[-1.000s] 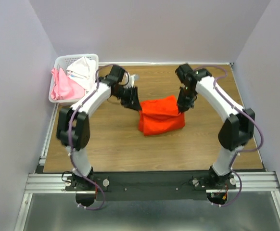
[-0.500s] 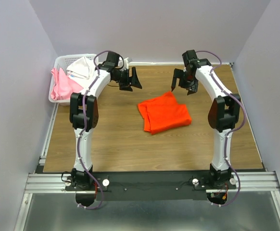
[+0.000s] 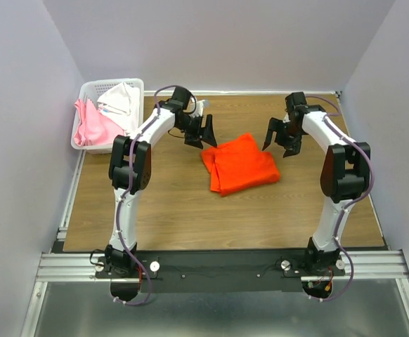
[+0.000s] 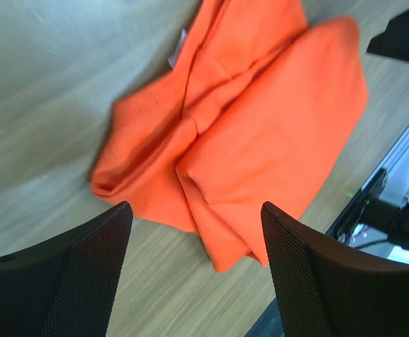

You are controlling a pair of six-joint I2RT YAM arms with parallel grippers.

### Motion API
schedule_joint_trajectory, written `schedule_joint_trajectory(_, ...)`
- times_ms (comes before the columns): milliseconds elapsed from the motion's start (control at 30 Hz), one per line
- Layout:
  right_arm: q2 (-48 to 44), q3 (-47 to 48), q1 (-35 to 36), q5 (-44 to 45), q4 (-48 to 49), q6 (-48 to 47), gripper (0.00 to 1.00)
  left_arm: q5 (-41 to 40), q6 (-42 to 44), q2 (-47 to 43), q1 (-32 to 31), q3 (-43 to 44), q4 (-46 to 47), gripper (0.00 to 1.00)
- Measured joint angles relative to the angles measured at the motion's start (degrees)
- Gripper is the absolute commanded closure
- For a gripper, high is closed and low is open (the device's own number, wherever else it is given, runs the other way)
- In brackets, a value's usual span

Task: Fold and stack the t-shirts
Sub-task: Fold the tshirt

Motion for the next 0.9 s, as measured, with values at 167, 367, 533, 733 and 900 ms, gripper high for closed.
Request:
schedule_joint_trajectory(167,-0.52,-3.85,0.09,-2.36,3.37,0.04,0.14,0.0,1.73,0.0,-1.88,-1.81,-1.81,0.2)
schedule_joint_trajectory(367,-0.52,-7.3,0.09,-4.24,6.16,0.04,0.2,-0.02,2.34,0.0,-2.89,-3.98,-2.14,0.22)
schedule_joint_trajectory(533,-0.52,-8.02,0.09,-5.55,8.0,0.04,0.3,-0.02,2.47,0.02,-3.21,-4.39,-2.12,0.24)
schedule_joint_trajectory(733,-0.46,-8.02,0.11,-7.3,9.66,-0.28,0.43,0.02,2.43,0.81,-4.39,-3.91,-1.55,0.28)
schedule_joint_trajectory(900,-0.04,-8.02,0.09,-8.81,10.49,-0.46,0.48,0.17,2.03,2.14,-5.14,-3.65,-0.52,0.3)
